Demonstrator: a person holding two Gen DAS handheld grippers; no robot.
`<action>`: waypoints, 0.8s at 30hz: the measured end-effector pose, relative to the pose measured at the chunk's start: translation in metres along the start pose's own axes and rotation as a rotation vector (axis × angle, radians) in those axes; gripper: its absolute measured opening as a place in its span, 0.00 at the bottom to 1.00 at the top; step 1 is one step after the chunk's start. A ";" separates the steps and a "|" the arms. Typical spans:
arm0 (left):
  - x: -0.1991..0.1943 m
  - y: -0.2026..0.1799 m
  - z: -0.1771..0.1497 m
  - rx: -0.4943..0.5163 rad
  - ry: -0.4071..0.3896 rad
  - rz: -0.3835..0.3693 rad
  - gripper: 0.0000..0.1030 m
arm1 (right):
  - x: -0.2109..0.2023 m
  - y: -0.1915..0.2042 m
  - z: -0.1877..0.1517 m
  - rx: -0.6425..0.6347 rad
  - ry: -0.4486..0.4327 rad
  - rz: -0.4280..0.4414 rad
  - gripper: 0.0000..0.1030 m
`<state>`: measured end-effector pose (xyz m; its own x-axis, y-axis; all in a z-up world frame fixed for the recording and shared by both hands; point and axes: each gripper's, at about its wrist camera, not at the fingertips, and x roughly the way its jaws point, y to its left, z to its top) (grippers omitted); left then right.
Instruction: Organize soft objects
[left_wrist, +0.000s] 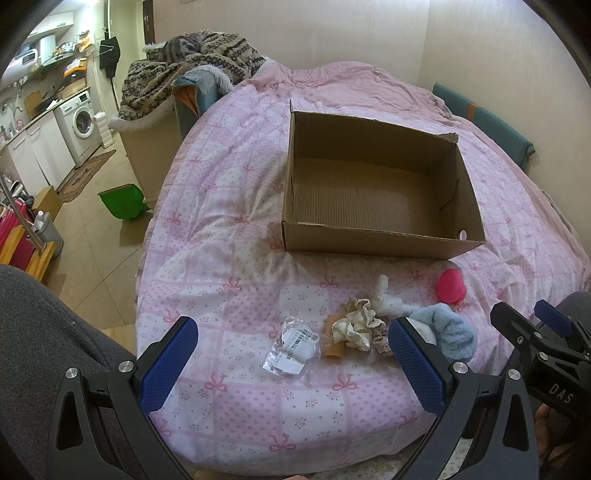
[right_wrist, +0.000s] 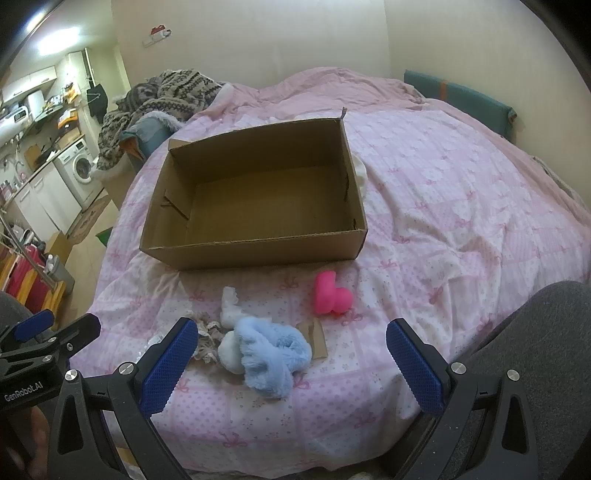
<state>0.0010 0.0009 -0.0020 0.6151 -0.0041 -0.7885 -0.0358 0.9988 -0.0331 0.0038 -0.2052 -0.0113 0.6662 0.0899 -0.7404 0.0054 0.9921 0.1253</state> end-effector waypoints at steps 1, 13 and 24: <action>0.000 0.000 0.000 0.000 0.000 0.000 1.00 | 0.000 0.001 0.000 0.001 0.001 0.000 1.00; 0.001 0.001 -0.001 0.001 -0.001 -0.001 1.00 | 0.000 0.000 0.000 0.000 0.000 -0.002 1.00; 0.001 0.003 -0.003 -0.001 0.000 -0.001 1.00 | 0.000 0.001 0.000 0.000 0.001 -0.002 1.00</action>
<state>-0.0004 0.0039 -0.0048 0.6150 -0.0055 -0.7885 -0.0353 0.9988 -0.0345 0.0042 -0.2044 -0.0109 0.6652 0.0879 -0.7415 0.0071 0.9923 0.1240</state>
